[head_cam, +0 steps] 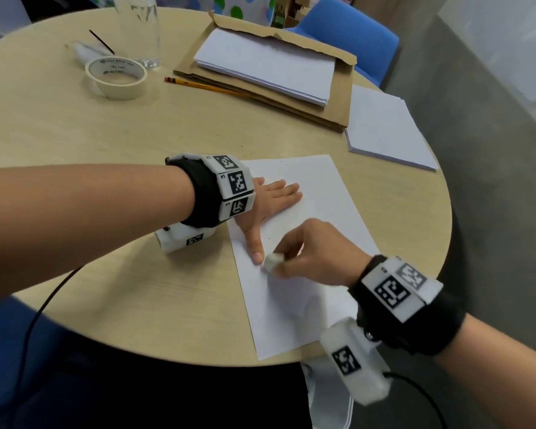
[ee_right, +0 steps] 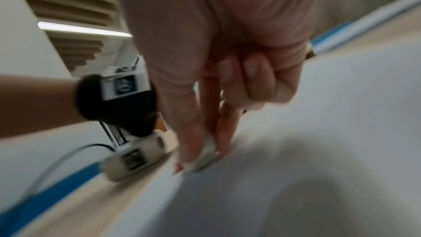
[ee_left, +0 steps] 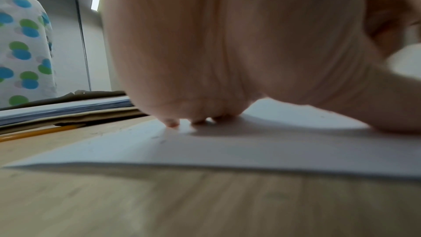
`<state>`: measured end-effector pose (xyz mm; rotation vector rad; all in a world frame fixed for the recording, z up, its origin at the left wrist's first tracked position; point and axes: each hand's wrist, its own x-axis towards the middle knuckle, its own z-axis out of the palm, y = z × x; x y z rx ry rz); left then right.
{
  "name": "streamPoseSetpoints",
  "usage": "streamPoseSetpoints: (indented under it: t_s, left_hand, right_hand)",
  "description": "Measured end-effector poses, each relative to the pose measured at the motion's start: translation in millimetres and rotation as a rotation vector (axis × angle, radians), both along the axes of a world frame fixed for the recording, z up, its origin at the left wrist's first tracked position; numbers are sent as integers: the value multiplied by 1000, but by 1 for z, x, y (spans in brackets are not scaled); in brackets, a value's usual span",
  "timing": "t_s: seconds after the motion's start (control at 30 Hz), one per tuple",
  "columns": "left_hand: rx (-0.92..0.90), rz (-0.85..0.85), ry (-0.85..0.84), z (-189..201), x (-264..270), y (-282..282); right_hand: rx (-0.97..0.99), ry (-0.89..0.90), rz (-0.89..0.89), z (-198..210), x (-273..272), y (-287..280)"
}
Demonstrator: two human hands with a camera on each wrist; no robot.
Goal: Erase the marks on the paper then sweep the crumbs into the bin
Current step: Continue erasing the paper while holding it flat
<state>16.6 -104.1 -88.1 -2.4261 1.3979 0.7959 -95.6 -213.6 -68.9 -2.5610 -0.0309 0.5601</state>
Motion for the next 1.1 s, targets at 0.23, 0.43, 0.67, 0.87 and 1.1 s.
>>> streamPoseSetpoints:
  t_s: [0.23, 0.43, 0.67, 0.87, 1.1]
  left_hand:
    - [-23, 15, 17, -1, 0, -1]
    - [9, 12, -3, 4, -1, -1]
    - [-78, 33, 10, 22, -6, 2]
    - [-87, -484, -41, 10, -79, 8]
    - [100, 52, -38, 4, -31, 21]
  right_hand:
    - [-35, -152, -128, 3, 23, -2]
    - [3, 90, -48, 5, -2, -10]
    - [1228, -33, -1081, -15, 24, -61]
    - [1669, 119, -923, -31, 16, -85]
    - [1721, 190, -852, -35, 16, -89]
